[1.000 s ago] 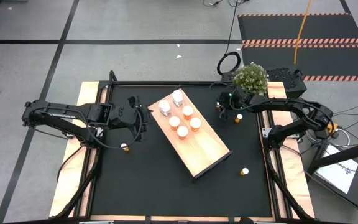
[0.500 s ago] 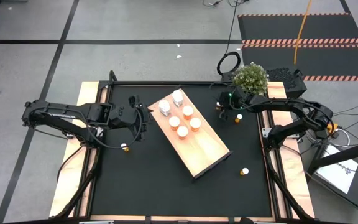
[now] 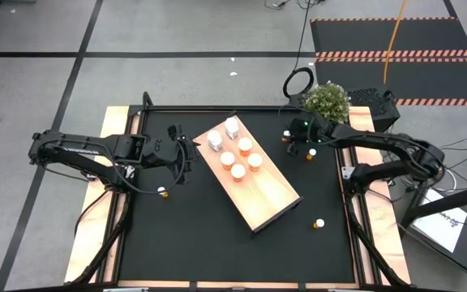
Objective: Pick and place medicine bottles onto shelf by color
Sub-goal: Put the orange tablet bottle on the shelf
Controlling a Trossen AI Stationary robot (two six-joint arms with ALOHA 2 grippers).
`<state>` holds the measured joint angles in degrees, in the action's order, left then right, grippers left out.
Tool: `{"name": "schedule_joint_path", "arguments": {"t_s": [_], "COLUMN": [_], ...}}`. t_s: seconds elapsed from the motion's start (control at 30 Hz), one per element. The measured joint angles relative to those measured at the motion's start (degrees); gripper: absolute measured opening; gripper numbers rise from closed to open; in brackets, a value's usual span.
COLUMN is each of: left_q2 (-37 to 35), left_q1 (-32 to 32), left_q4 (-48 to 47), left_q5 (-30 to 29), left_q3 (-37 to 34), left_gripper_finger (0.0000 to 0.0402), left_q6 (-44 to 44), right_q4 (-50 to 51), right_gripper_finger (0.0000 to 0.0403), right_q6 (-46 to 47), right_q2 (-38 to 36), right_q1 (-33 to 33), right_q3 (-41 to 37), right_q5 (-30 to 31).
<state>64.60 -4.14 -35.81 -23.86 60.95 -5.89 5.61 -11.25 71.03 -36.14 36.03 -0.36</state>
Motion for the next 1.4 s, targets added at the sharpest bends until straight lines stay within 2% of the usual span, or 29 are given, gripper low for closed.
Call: {"name": "schedule_joint_path", "arguments": {"t_s": [0.17, 0.37, 0.63, 0.83, 1.13, 1.27, 1.4], "left_q2": [0.0, 0.0, 0.0, 0.0, 0.0, 0.0, 0.0], "left_q1": [0.0, 0.0, -0.1, -0.1, -2.8, -4.3, -5.2], "left_q4": [0.0, 0.0, -0.8, -2.9, -5.1, -5.1, -5.1], "left_q5": [0.0, 0.0, 0.3, 1.4, 1.4, 1.4, 1.3], "left_q3": [0.0, 0.0, 0.0, 0.0, 0.0, 0.0, 0.0], "left_gripper_finger": [0.0216, 0.0216, 0.0216, 0.0216, 0.0216, 0.0216, 0.0216], "left_q6": [0.4, 1.2, 3.5, 6.5, 11.1, 11.9, 12.6], "right_q4": [3.9, 12.9, 22.9, 26.6, 25.3, 25.1, 23.3], "right_gripper_finger": [0.0124, 0.0125, 0.0125, 0.0125, 0.0125, 0.0125, 0.0125], "right_q6": [2.7, 5.1, 7.6, 9.1, 10.0, 11.1, 11.1], "right_q2": [-6.5, -12.2, -13.1, -13.1, -13.1, -13.1, -12.3], "right_q1": [3.2, 7.7, 14.7, 20.4, 30.4, 34.6, 37.9], "right_q3": [0.6, 5.6, 13.4, 18.4, 21.0, 21.0, 21.0], "right_q5": [0.0, 0.1, 0.2, 0.6, 0.9, 3.6, 3.8]}}
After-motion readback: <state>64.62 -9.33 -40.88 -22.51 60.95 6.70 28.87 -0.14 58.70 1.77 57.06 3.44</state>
